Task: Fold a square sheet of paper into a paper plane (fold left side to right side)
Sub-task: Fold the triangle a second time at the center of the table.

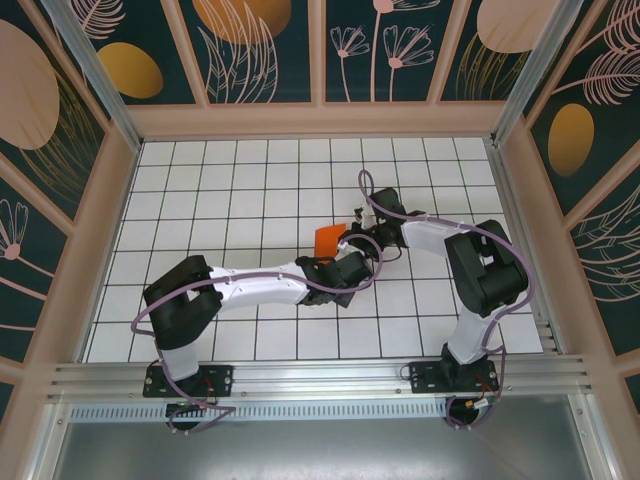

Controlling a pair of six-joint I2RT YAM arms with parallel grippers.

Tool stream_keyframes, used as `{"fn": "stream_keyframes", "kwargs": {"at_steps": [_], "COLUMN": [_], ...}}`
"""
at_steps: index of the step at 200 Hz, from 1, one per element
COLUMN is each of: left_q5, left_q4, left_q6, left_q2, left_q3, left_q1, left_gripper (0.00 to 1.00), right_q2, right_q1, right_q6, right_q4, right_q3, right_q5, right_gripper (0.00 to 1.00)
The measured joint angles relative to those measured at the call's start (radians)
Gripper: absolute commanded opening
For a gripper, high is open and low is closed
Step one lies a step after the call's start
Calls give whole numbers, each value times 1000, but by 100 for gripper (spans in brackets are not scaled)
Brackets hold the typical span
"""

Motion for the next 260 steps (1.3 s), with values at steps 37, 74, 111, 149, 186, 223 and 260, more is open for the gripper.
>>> {"fn": "stream_keyframes", "kwargs": {"at_steps": [37,74,111,149,186,223,260], "left_q5": [14,34,44,58,58,46,22], "left_q4": [3,8,8,8,3,-9,-23], "left_q6": [0,0,0,0,0,0,0], "left_q2": [-16,-32,-32,-33,-55,-88,-108], "left_q3": [0,-8,-14,-22,-47,-62,-63], "left_q1": [12,37,53,64,72,83,92], "left_gripper": [0,0,0,0,0,0,0], "right_q2": [-56,-157,-267,-320,-337,-339,-321], "right_q1": [0,-8,-43,-75,-81,-69,-10], "right_q6": [-11,-20,-24,-24,-29,3,27], "right_q4": [0,0,8,8,14,55,94], "right_q3": [0,-1,-51,-117,-158,-226,-249], "right_q5": [26,66,102,130,135,130,131], "right_gripper": [41,47,47,46,29,18,14]}}
